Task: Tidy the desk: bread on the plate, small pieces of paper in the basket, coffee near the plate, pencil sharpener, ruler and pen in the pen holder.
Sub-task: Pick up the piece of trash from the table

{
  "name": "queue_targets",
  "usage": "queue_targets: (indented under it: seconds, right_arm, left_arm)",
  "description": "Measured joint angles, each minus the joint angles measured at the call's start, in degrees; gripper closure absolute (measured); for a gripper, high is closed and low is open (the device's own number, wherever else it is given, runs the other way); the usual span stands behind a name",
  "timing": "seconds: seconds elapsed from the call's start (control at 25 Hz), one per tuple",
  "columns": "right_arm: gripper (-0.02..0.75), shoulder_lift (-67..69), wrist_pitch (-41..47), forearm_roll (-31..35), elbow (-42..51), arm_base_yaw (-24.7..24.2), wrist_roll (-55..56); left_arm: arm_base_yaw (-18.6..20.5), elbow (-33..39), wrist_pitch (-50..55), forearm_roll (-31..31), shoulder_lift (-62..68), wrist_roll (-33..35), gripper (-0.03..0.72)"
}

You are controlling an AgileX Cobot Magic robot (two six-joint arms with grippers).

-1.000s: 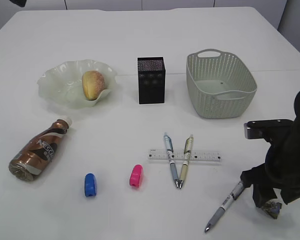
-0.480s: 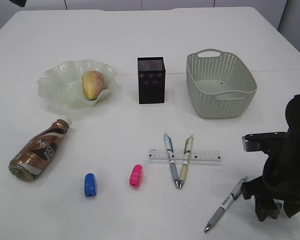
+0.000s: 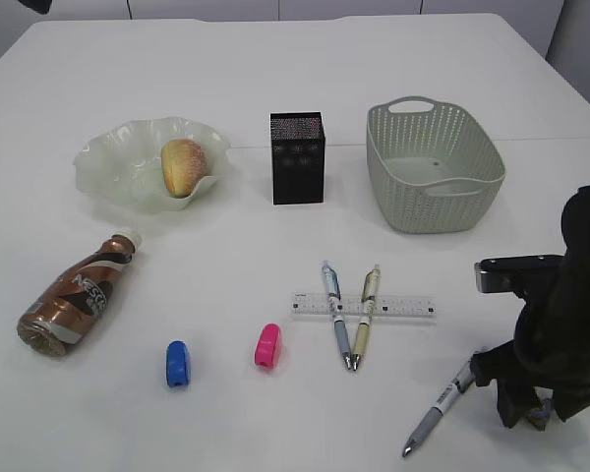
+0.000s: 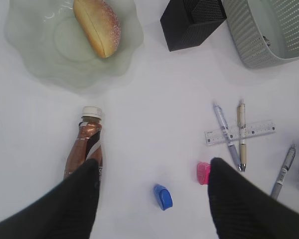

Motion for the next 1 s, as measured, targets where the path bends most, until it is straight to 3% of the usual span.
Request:
queue_targets:
  seconds: [0.36,0.72,1.0]
  right_arm:
    - [0.289,0.00,0.00,0.00,0.00,0.00,0.00]
    - [0.683,0.12,0.47,-0.42,-0.25,0.00,0.00]
    - [0.718,0.35,3.44,-0.81,-2.04,0.00,0.00]
  left_arm:
    - [0.00,0.00,0.00,0.00,0.00,0.00,0.191]
    - [0.00,0.00,0.00,0.00,0.00,0.00,0.191]
    - [0.00,0.00,0.00,0.10,0.00,0.00,0.191]
